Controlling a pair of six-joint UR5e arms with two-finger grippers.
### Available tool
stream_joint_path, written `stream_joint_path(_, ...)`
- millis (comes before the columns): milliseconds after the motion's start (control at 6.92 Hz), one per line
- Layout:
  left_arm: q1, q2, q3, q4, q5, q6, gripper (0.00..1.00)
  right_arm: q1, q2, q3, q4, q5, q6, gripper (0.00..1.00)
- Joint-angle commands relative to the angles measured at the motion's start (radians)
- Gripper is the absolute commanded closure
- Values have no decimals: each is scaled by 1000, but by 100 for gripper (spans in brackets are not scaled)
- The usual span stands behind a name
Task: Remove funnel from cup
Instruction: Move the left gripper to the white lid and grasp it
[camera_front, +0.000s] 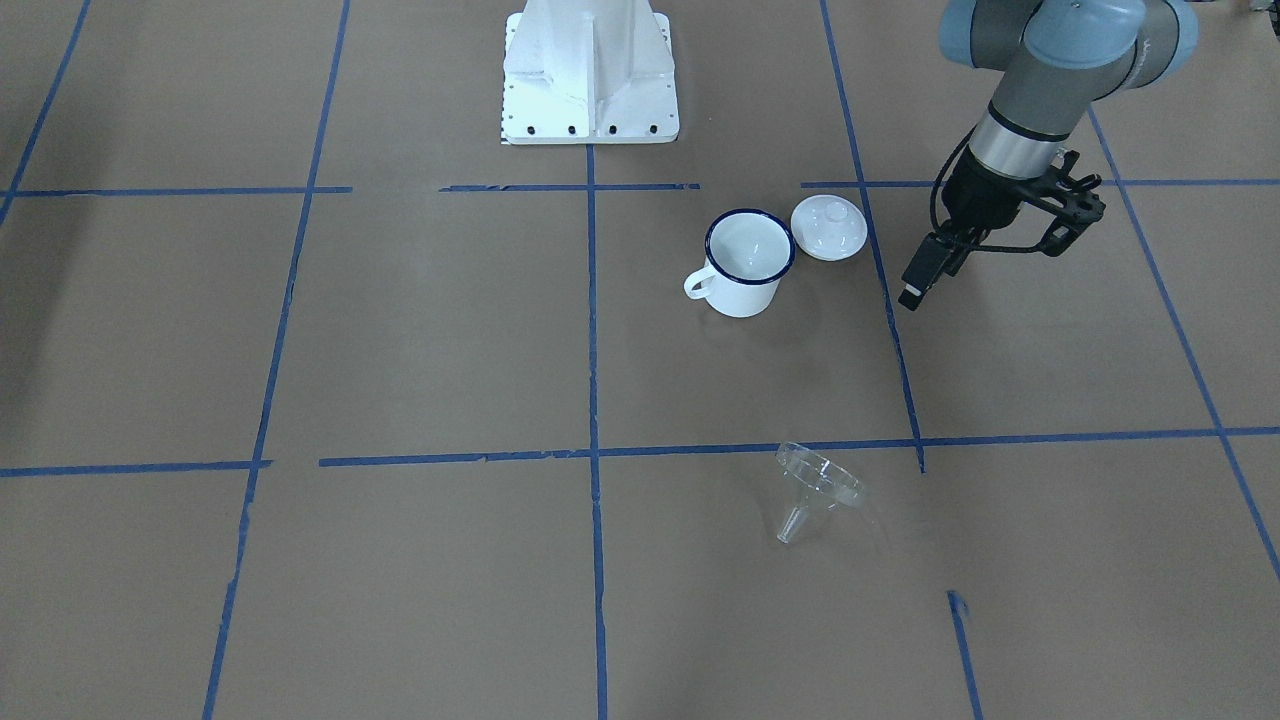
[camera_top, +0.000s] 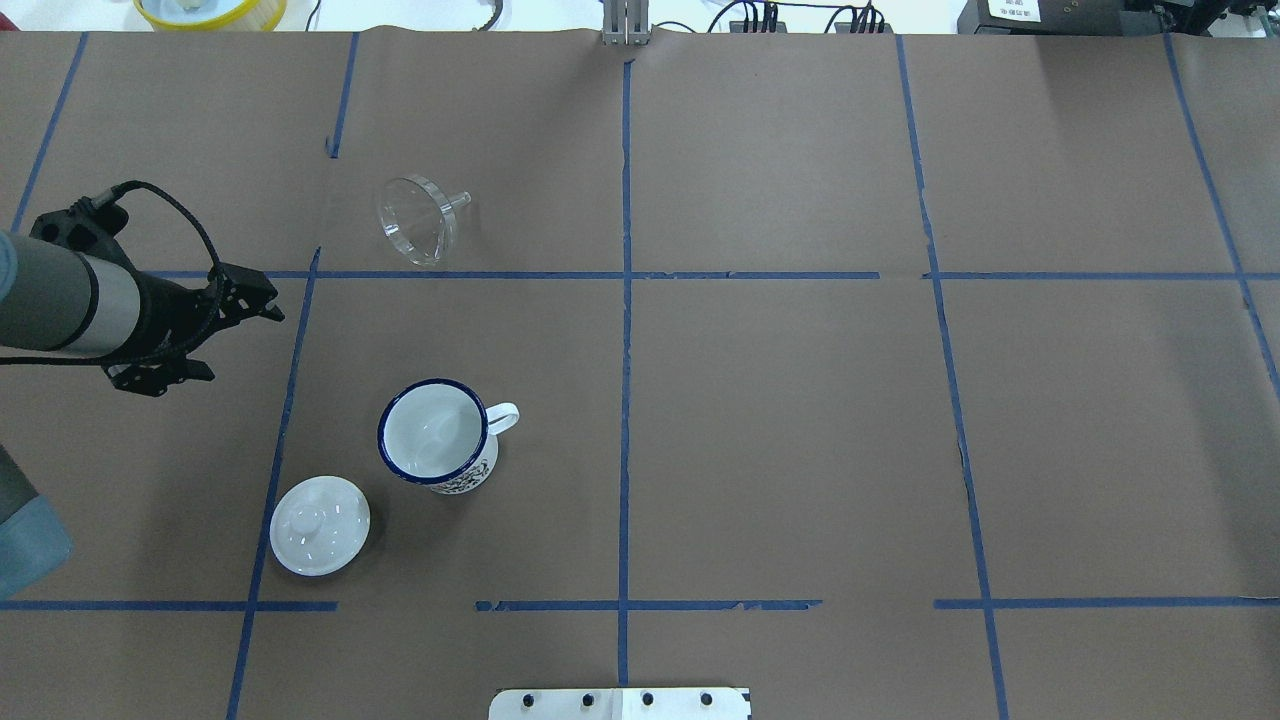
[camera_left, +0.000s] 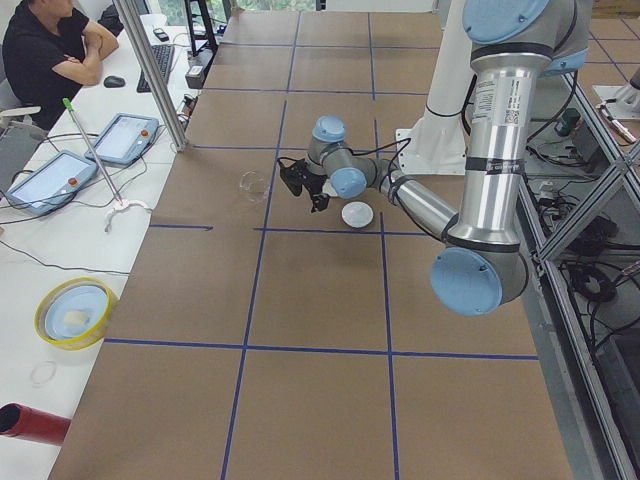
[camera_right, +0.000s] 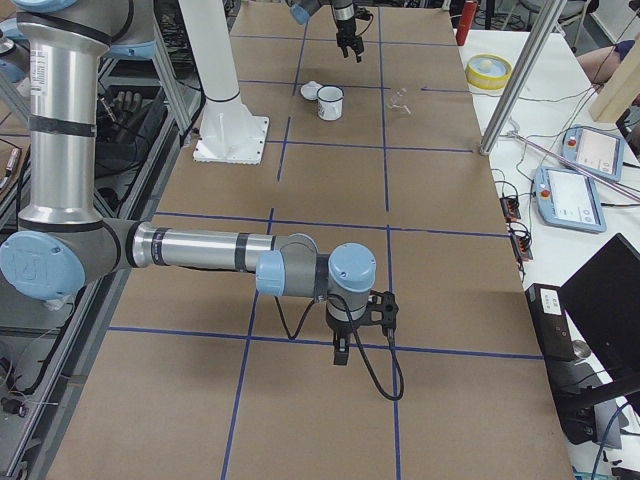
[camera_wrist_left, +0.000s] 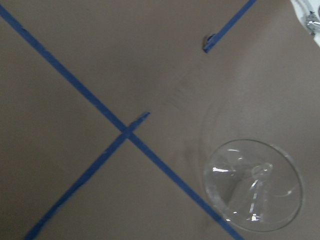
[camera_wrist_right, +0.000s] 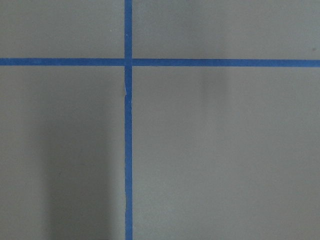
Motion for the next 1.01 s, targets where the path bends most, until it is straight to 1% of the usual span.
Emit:
stream_joint_path(0, 113, 101, -82, -5, -23, -8, 0, 0, 0, 0, 0, 0, 0, 0)
stream_joint_path(145, 213, 97, -81, 0, -8, -138, 0, 0, 0, 0, 0, 0, 0, 0)
stream_joint_path(289, 271, 97, -80, 13, 53, -179, 0, 0, 0, 0, 0, 0, 0, 0)
stream_joint_path(578, 279, 47, -75, 116, 55, -179, 0, 0, 0, -2, 0, 0, 0, 0)
stream_joint_path(723, 287, 19, -63, 128, 56, -180, 1, 0, 0, 0, 0, 0, 0, 0)
stream_joint_path(867, 305, -24, -14, 130, 61, -180, 7, 0, 0, 0, 0, 0, 0, 0)
